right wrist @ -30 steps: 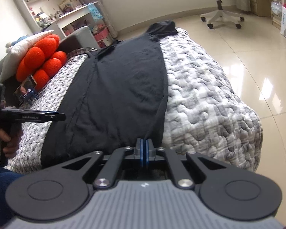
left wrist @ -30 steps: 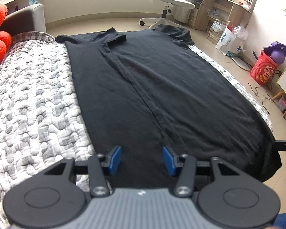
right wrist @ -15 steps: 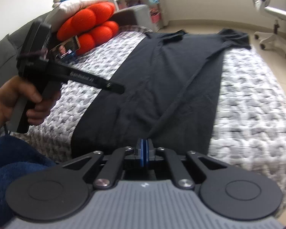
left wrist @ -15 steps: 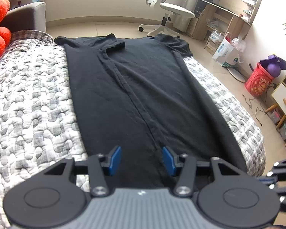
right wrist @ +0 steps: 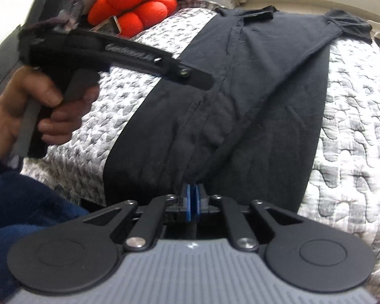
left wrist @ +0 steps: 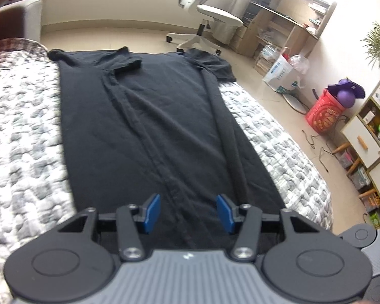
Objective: Fold clothes
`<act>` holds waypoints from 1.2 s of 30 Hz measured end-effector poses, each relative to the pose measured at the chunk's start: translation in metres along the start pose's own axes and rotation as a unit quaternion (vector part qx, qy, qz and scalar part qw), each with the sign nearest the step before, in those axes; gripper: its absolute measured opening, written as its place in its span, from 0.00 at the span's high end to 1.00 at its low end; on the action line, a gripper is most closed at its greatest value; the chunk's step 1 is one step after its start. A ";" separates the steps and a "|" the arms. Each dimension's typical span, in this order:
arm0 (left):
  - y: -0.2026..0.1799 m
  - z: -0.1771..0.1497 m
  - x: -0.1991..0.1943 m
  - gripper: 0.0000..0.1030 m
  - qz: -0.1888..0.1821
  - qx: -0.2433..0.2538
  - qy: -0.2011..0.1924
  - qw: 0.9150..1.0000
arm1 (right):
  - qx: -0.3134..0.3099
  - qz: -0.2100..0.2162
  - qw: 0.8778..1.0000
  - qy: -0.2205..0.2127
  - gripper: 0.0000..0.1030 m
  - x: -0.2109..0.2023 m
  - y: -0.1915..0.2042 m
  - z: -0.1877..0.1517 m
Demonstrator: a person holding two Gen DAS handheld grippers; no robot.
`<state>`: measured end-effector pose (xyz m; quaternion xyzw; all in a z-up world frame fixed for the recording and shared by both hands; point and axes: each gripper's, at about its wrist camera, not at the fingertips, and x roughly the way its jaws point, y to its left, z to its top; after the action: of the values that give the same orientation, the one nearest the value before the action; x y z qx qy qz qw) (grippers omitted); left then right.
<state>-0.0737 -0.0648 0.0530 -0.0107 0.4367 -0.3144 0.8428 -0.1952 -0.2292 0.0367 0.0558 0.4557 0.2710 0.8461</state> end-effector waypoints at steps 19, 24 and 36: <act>-0.013 0.019 0.040 0.49 -0.080 0.022 0.005 0.997 | 0.408 -0.083 0.882 -0.220 0.43 -0.011 -0.275 0.168; -0.021 0.021 0.054 0.48 -0.113 0.030 0.017 0.993 | 0.417 -0.141 0.874 -0.208 0.51 0.016 -0.286 0.193; 0.015 0.014 0.038 0.48 -0.155 -0.003 -0.014 0.988 | 0.338 -0.191 0.891 -0.237 0.99 0.038 -0.248 0.216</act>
<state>-0.0397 -0.0770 0.0296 -0.0852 0.4186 -0.4399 0.7900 0.0953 -0.3870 0.0487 0.3129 0.3075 -0.0871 0.8944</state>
